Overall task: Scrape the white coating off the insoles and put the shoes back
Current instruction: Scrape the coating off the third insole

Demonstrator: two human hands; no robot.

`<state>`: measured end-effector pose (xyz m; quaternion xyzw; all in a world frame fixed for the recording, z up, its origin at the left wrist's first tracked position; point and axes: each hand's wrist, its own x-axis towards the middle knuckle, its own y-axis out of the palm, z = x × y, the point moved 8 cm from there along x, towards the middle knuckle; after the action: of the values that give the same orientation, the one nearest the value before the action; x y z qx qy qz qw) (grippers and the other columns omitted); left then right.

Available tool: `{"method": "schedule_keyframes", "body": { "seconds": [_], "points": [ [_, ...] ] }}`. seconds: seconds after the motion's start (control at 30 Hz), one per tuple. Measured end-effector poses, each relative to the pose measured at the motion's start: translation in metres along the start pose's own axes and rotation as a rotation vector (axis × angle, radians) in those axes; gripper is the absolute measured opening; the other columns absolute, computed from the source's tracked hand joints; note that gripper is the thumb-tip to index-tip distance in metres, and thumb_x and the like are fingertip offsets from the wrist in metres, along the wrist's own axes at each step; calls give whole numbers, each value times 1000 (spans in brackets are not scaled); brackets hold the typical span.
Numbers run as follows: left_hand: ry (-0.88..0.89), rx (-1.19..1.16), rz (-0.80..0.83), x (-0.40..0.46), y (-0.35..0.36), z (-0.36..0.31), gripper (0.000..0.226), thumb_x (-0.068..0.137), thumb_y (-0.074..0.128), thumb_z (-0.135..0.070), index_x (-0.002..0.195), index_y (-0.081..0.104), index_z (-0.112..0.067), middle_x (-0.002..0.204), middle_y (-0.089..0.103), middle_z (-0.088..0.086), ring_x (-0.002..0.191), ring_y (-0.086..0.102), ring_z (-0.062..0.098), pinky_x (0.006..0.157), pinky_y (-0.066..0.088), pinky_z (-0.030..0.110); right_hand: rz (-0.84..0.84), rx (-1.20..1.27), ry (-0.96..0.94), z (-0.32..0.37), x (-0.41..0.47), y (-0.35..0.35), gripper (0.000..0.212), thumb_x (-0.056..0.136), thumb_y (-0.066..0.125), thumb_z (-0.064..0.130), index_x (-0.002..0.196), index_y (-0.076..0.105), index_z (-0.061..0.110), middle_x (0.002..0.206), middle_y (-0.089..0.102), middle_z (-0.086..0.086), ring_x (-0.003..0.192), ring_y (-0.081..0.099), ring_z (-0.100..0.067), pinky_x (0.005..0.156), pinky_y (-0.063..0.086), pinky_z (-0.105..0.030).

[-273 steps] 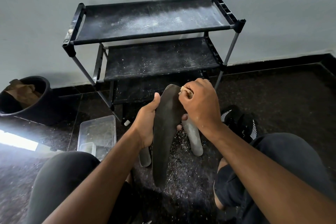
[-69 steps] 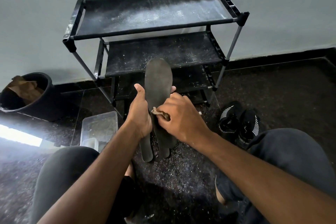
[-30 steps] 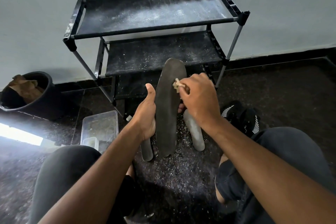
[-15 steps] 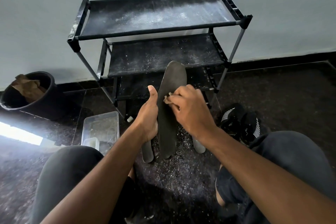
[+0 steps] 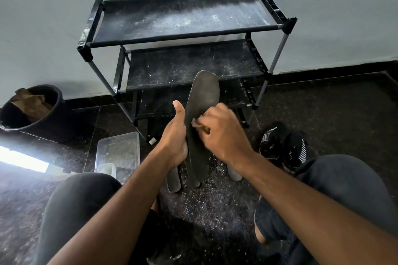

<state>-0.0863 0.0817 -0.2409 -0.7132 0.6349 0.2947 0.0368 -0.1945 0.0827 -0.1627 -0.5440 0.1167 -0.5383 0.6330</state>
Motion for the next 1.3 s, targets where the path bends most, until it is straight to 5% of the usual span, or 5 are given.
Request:
{"method": "schedule_keyframes", "body": {
  "seconds": [0.53, 0.73, 0.83, 1.03, 1.3],
  "points": [
    [10, 104, 18, -13, 8, -11, 77, 102, 21, -68, 137, 64, -15, 128, 74, 4, 121, 68, 16, 111, 49, 39, -19, 20, 44, -8, 4, -9, 32, 94, 64, 10, 126, 65, 5, 113, 54, -8, 102, 52, -19, 84, 54, -29],
    [-25, 97, 60, -10, 7, -6, 91, 96, 21, -76, 124, 72, -5, 99, 73, 22, 81, 71, 25, 77, 60, 34, -41, 81, 137, -37, 20, -28, 29, 91, 52, -3, 113, 70, 3, 107, 57, -15, 96, 54, -22, 82, 48, -36],
    [-27, 112, 80, -10, 8, -5, 91, 95, 22, -77, 123, 73, -7, 103, 73, 24, 83, 71, 26, 78, 59, 35, -98, 188, 157, -37, 16, -31, 20, 100, 55, 7, 109, 70, -2, 107, 55, -10, 77, 60, -4, 64, 52, -11],
    [-3, 176, 7, -11, 3, -8, 80, 100, 20, -71, 120, 73, -14, 106, 79, 10, 92, 77, 20, 86, 60, 35, 67, 145, 56, -14, 10, -7, 25, 94, 54, 0, 109, 73, 5, 100, 56, -10, 90, 55, -21, 78, 51, -35],
    [-23, 172, -10, -11, 1, -7, 87, 98, 21, -75, 116, 75, -9, 99, 77, 14, 83, 74, 20, 78, 61, 35, 29, 249, 156, -26, 9, -7, 15, 96, 56, 0, 96, 71, -5, 101, 53, -7, 75, 63, -7, 65, 55, -16]
  ]
}}
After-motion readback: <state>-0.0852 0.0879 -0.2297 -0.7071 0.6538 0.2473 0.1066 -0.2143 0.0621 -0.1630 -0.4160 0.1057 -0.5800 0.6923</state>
